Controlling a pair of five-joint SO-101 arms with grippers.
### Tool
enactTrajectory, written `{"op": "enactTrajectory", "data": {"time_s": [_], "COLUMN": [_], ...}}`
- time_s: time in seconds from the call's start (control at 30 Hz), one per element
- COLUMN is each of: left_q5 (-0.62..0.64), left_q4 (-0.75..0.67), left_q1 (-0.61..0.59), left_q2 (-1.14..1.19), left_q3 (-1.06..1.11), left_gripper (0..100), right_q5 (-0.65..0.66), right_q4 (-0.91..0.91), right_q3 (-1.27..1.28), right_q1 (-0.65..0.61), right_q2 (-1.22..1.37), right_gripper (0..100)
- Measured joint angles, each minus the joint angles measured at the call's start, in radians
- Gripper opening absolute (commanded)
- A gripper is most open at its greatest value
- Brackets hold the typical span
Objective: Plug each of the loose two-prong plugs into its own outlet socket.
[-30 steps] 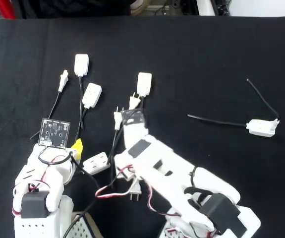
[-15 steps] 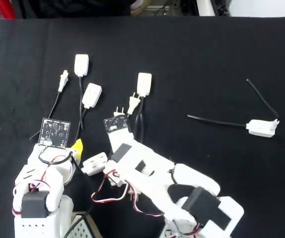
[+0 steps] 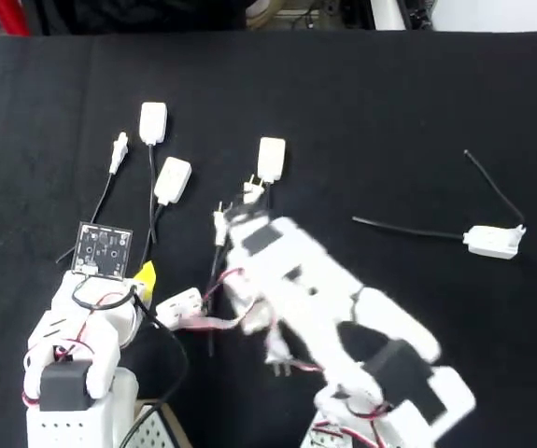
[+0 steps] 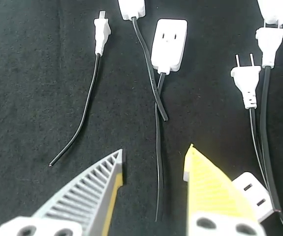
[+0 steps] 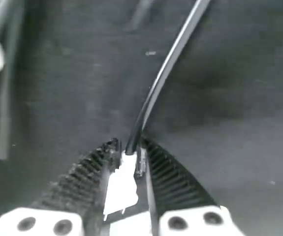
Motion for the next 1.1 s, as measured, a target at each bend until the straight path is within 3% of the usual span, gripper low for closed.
{"op": "enactTrajectory", "data": {"time_s": [0.2,0.43,0.77,0.97,1.1], "left_q5": [0.000,0.000,-0.003,-0.031,-0.031], "left_q4": [0.000,0.000,0.000,0.000,0.000], "left_q1": [0.000,0.000,0.000,0.000,0.000], "left_q2": [0.000,0.000,0.000,0.003,0.000], "left_q3": [0.000,0.000,0.000,0.012,0.012], "left_gripper": [21,21,21,21,21], "right_q5": [0.123,0.192,0.261,0.368,0.381], "right_q4": [0.025,-0.103,-0.269,-0.238,-0.074], "right_q3": [0.000,-0.052,-0.052,-0.141,-0.256], "right_q1": [0.270,0.537,0.431,0.411,0.413], "right_q2": [-0.155,-0.222,-0.028,0.104,0.104], "right_gripper": [1.1,1.1,2.1,26.6,28.2]}}
